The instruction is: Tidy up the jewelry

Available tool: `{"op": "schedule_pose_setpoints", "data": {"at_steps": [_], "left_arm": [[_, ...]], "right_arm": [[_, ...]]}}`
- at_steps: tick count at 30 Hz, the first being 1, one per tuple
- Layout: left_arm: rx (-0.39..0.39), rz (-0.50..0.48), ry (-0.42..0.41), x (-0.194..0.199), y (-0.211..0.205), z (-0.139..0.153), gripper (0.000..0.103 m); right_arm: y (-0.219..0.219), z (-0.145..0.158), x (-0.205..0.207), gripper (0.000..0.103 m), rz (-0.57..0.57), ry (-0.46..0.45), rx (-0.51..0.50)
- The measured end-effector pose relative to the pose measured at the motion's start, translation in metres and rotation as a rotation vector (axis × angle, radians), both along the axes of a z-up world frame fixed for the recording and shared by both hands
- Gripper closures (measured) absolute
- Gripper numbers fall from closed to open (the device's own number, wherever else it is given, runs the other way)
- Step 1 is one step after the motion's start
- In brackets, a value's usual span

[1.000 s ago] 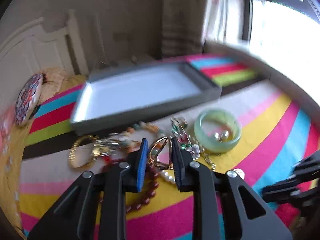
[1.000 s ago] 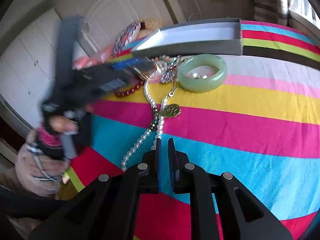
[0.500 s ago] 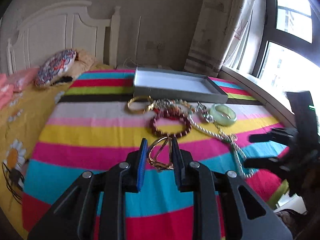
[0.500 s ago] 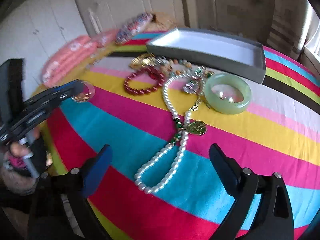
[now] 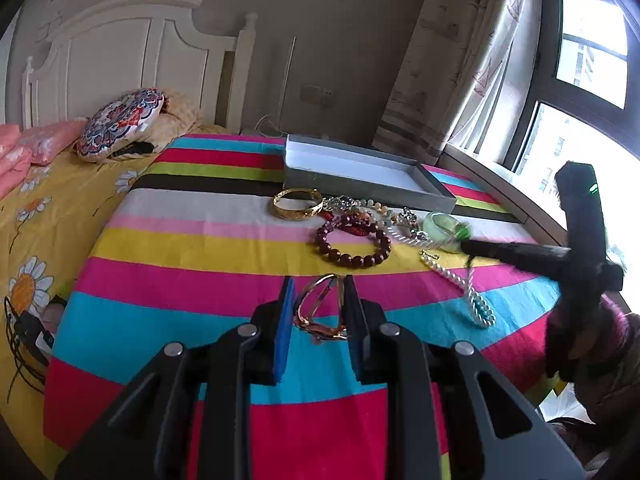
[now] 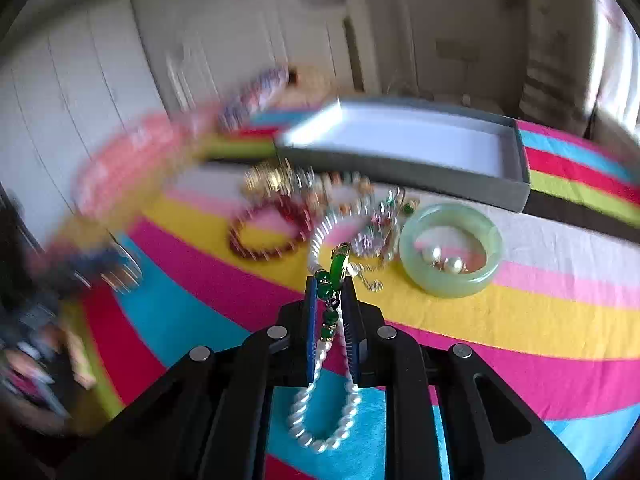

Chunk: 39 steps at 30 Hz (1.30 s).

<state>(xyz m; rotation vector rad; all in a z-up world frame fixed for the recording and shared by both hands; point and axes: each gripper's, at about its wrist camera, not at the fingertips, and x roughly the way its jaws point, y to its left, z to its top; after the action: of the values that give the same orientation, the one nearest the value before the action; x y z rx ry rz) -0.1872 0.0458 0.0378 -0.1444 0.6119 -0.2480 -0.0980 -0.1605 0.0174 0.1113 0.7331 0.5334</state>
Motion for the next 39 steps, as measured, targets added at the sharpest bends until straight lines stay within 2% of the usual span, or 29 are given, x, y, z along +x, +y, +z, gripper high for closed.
{"op": "schedule_pose_setpoints", "data": {"at_steps": [3, 8, 12, 14, 16, 19, 20, 21, 22, 23, 24, 25, 26, 27, 29, 31, 33, 37, 39], "left_arm": [[-0.006, -0.002, 0.003, 0.001, -0.003, 0.001, 0.080], [0.007, -0.017, -0.011, 0.001, -0.010, 0.007, 0.080], [0.006, -0.020, -0.029, -0.001, -0.011, 0.014, 0.080], [0.006, -0.020, -0.036, -0.002, -0.011, 0.016, 0.080], [0.006, -0.019, -0.035, -0.002, -0.011, 0.017, 0.080], [0.004, -0.020, -0.027, -0.004, -0.009, 0.015, 0.080], [0.006, -0.020, -0.025, -0.004, -0.009, 0.014, 0.080], [0.007, -0.020, -0.022, -0.004, -0.009, 0.013, 0.080], [0.008, -0.019, -0.019, -0.003, -0.009, 0.012, 0.080], [0.007, -0.016, -0.013, -0.002, -0.008, 0.010, 0.080], [0.006, -0.014, -0.007, -0.001, -0.007, 0.008, 0.080], [0.005, -0.011, -0.001, 0.001, -0.007, 0.007, 0.080], [0.006, -0.011, 0.003, 0.002, -0.007, 0.004, 0.080], [0.009, -0.010, 0.008, 0.003, -0.007, 0.002, 0.080], [0.017, -0.006, 0.014, 0.004, -0.006, -0.001, 0.080], [0.019, -0.003, 0.019, 0.005, -0.004, -0.004, 0.080], [0.015, 0.000, 0.023, 0.007, -0.002, -0.006, 0.080], [0.001, -0.002, 0.034, 0.012, -0.002, -0.010, 0.079], [-0.001, -0.008, 0.024, 0.011, -0.003, -0.009, 0.080]], "right_arm": [[-0.013, 0.033, -0.008, 0.085, 0.002, -0.074, 0.081], [-0.021, 0.097, -0.013, 0.085, 0.017, -0.202, 0.133], [-0.024, 0.136, -0.017, 0.085, 0.019, -0.298, 0.130], [-0.023, 0.144, -0.017, 0.085, 0.020, -0.321, 0.115], [-0.019, 0.139, -0.010, 0.085, 0.007, -0.292, 0.084], [-0.008, 0.102, 0.005, 0.082, 0.023, -0.174, -0.002], [-0.003, 0.080, 0.013, 0.057, 0.039, -0.102, -0.034], [0.003, 0.063, 0.018, 0.028, 0.054, -0.054, -0.054], [0.007, 0.048, 0.023, 0.012, 0.062, -0.026, -0.072], [0.014, 0.031, 0.029, 0.013, 0.073, -0.005, -0.112], [0.020, 0.021, 0.031, 0.018, 0.071, -0.010, -0.150], [0.027, 0.014, 0.037, 0.037, 0.068, -0.016, -0.198], [0.034, 0.006, 0.043, 0.045, 0.072, -0.007, -0.238], [0.040, 0.000, 0.048, 0.047, 0.083, 0.000, -0.263], [0.049, -0.012, 0.057, 0.060, 0.100, 0.022, -0.329], [0.054, -0.022, 0.065, 0.067, 0.126, 0.052, -0.366], [0.057, -0.027, 0.069, 0.069, 0.131, 0.051, -0.396], [0.054, -0.035, 0.085, 0.077, 0.135, 0.077, -0.377], [0.054, -0.035, 0.087, 0.078, 0.142, 0.065, -0.370]]}}
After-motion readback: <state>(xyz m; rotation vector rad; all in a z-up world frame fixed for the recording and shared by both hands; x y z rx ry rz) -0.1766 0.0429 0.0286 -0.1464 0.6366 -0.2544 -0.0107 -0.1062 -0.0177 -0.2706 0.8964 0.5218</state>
